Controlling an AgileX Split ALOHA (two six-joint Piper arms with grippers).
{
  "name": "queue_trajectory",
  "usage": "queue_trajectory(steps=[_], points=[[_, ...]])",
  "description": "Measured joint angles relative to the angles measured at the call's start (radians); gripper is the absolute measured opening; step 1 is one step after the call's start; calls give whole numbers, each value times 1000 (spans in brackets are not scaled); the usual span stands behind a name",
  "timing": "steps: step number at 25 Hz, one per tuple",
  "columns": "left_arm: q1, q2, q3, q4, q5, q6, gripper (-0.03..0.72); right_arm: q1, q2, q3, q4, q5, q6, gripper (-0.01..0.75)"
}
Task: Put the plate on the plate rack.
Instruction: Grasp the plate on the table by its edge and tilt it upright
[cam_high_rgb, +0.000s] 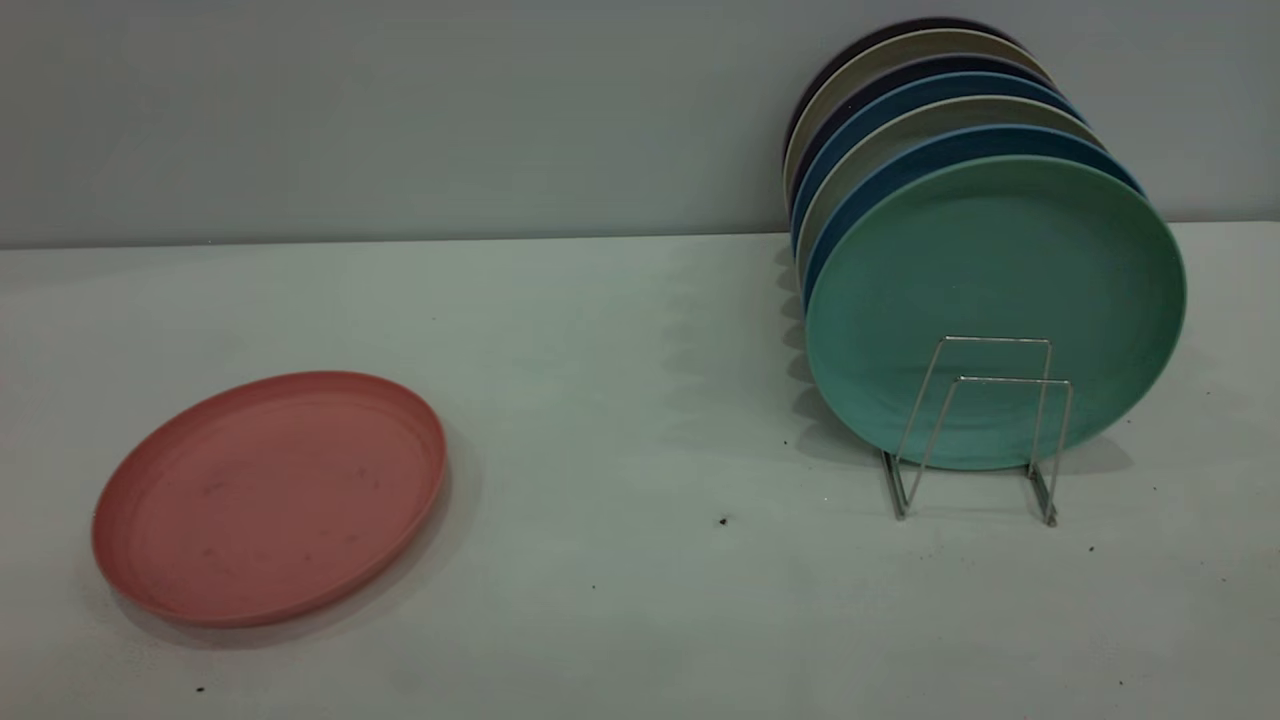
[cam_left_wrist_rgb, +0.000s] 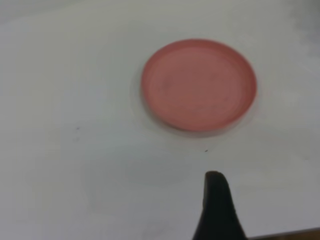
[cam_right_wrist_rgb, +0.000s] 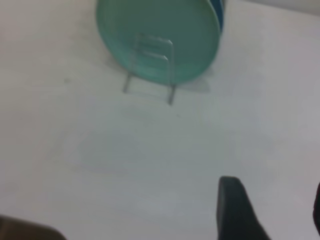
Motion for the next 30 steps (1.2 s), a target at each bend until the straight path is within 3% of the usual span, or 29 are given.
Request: queue_trajectory(steps=[11, 26, 30], points=[[0, 477, -58, -47, -111, -23, 538, 0, 264, -7, 143, -90, -129, 480], [0, 1236, -101, -167, -541, 139, 538, 0, 501, -7, 207, -165, -201, 481], [28, 1442, -165, -193, -564, 167, 538, 0, 502, -7, 209, -169, -201, 481]])
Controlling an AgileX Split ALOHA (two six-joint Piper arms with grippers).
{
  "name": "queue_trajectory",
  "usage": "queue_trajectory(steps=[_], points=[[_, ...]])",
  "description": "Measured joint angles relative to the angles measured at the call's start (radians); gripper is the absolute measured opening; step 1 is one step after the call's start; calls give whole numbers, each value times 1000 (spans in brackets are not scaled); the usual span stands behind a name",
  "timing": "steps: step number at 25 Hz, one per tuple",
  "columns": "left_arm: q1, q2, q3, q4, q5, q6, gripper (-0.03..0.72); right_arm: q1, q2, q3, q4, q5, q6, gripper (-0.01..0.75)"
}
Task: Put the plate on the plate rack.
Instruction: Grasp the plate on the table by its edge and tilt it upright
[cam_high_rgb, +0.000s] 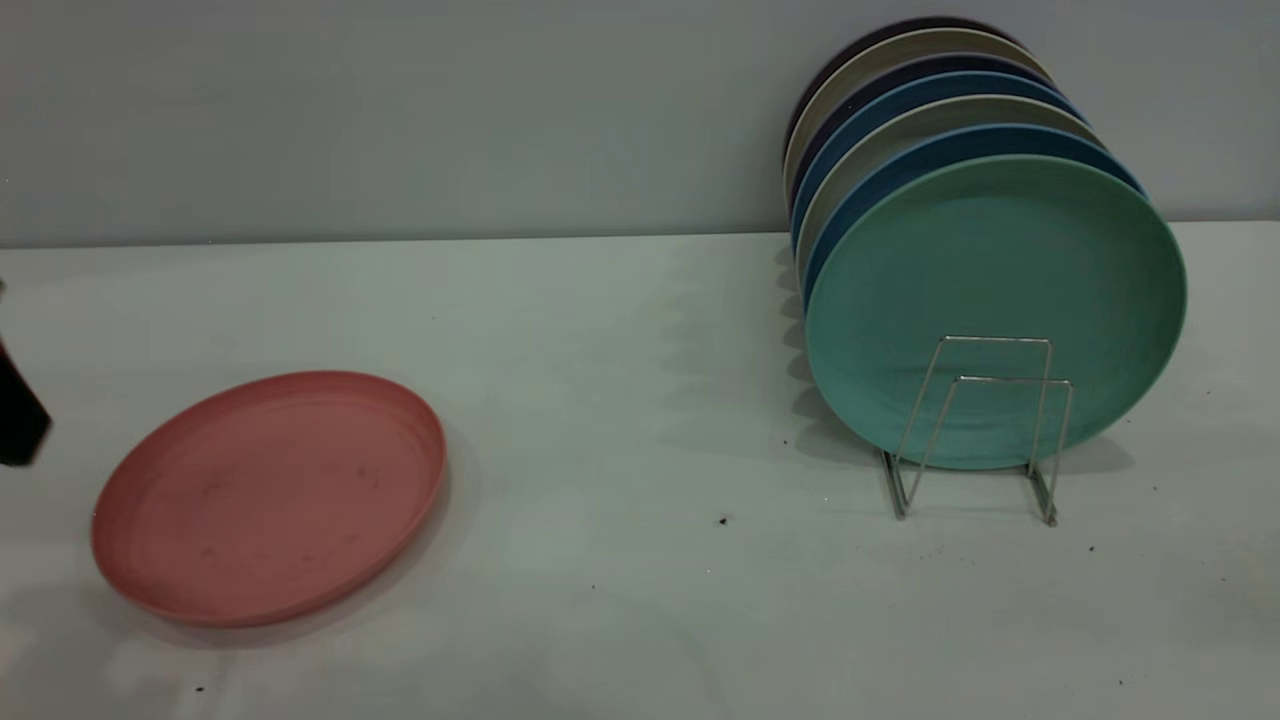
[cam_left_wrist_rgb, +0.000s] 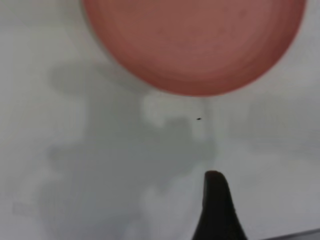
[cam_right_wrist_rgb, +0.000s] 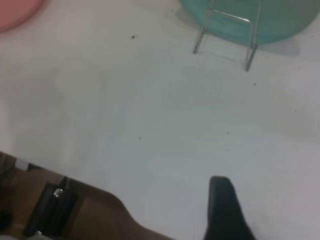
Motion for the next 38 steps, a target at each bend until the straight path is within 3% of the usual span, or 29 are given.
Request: queue_trajectory(steps=[4, 10, 12, 17, 24, 38], points=[[84, 181, -96, -86, 46, 118, 538, 0, 0, 0, 1, 0, -1, 481], [230, 376, -179, -428, 173, 481, 538, 0, 0, 0, 2, 0, -1, 482], [278, 432, -182, -516, 173, 558, 538, 0, 0, 0, 2, 0, -1, 482], [375, 494, -184, -563, 104, 602, 538, 0, 0, 0, 2, 0, -1, 482], [386, 536, -189, -623, -14, 613, 538, 0, 0, 0, 2, -14, -1, 482], [386, 684, -189, -730, -38, 649, 538, 0, 0, 0, 4, -15, -1, 482]])
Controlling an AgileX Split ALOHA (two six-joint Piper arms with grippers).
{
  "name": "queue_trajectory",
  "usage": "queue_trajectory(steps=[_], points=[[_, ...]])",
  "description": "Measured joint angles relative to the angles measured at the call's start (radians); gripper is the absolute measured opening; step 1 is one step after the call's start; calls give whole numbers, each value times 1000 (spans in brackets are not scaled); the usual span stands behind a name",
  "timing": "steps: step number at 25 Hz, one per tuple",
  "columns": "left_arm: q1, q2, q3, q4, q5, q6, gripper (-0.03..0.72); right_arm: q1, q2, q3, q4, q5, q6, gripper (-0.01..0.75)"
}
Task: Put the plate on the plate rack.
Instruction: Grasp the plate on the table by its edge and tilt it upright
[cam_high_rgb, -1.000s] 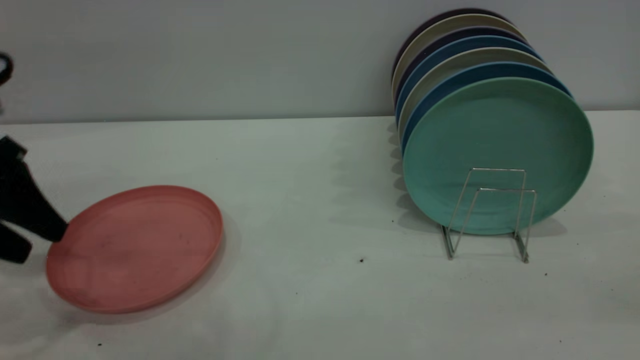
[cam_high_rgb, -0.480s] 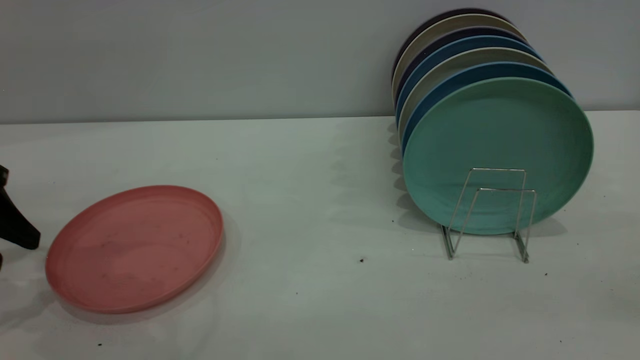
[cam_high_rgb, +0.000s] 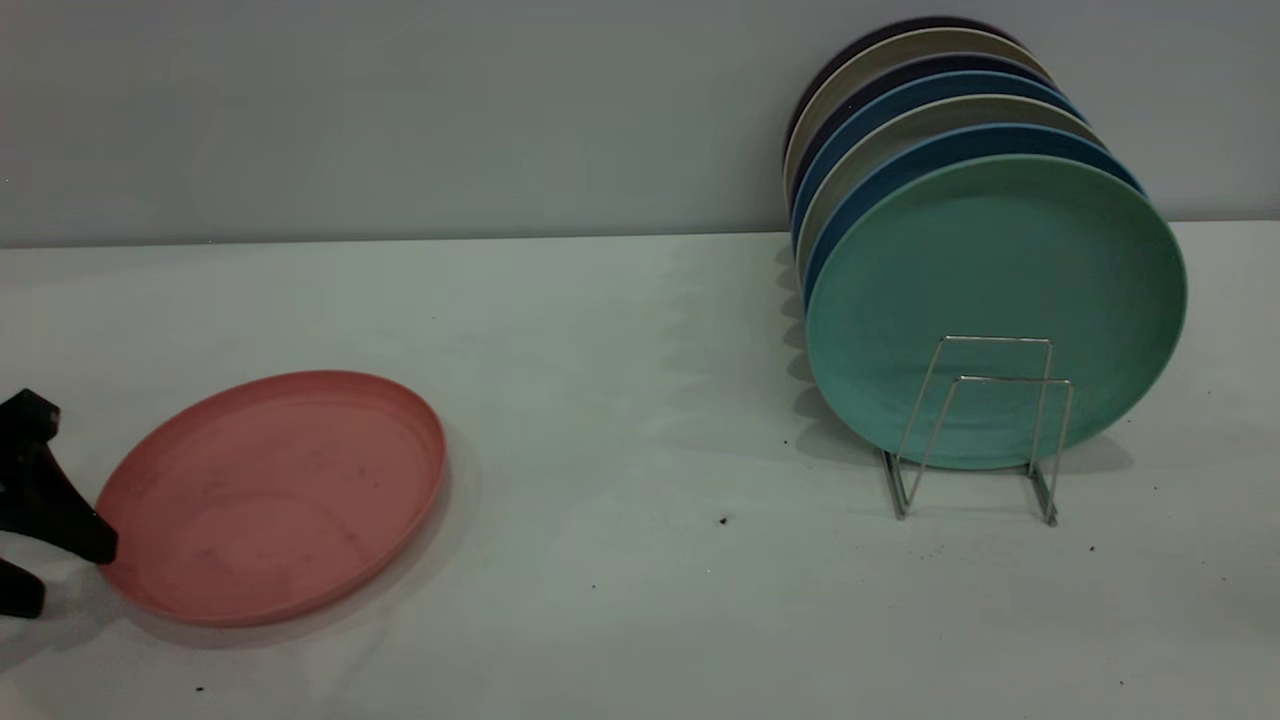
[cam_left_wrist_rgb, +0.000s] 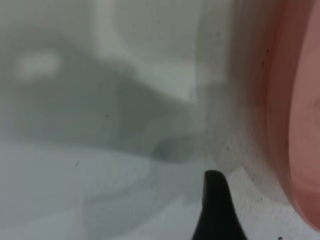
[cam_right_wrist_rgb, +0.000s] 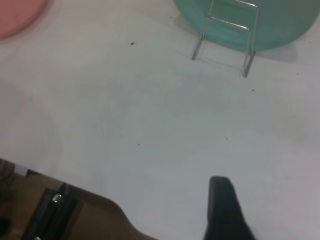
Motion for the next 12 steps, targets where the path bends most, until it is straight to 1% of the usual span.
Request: queue_trajectory(steps=[7, 12], points=[[-1, 16, -1, -188, -3, 126, 538, 0, 0, 0, 0, 0, -6, 482], [-1, 43, -1, -230, -3, 162, 538, 0, 0, 0, 0, -4, -9, 482]])
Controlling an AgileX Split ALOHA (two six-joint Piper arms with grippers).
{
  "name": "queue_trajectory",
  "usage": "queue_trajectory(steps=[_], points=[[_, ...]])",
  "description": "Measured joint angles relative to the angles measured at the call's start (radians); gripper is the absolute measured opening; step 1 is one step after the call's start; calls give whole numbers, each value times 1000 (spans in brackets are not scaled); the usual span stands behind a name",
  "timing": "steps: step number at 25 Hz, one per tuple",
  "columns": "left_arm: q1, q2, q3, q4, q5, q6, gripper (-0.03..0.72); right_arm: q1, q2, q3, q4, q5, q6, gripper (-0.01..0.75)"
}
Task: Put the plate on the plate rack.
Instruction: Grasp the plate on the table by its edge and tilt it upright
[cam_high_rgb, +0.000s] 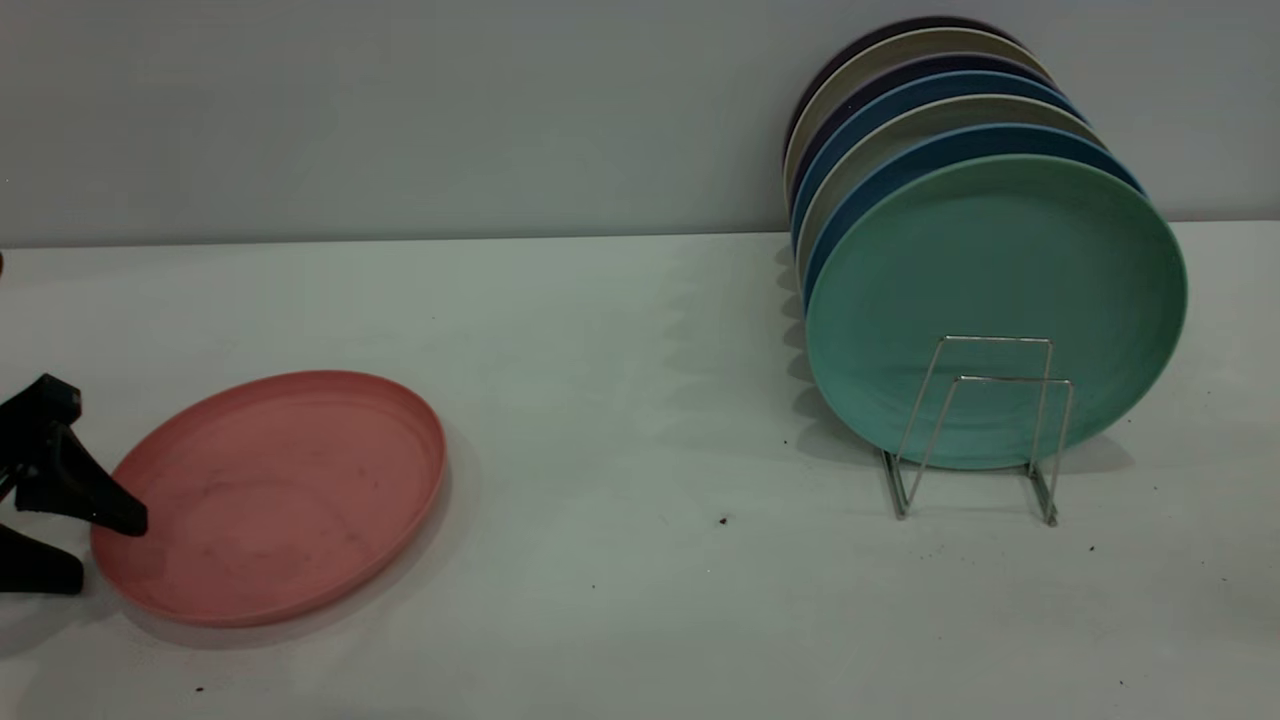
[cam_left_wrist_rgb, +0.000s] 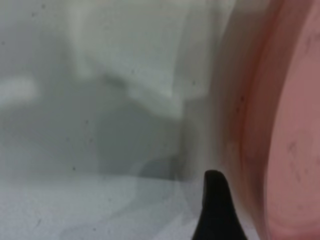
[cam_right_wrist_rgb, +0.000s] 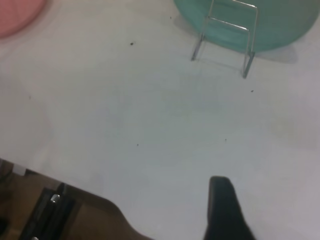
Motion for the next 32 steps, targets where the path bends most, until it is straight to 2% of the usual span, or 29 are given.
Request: queue_trajectory(steps=[14, 19, 26, 32], points=[[-5, 10, 0, -98, 10, 48, 538, 0, 0, 0, 0, -13, -5, 482], [-45, 10, 0, -101, 8, 49, 529, 0, 0, 0, 0, -15, -5, 482], [-56, 10, 0, -101, 7, 50, 460, 0, 0, 0, 0, -15, -5, 482], [-56, 10, 0, -101, 7, 50, 334, 0, 0, 0, 0, -15, -6, 482]])
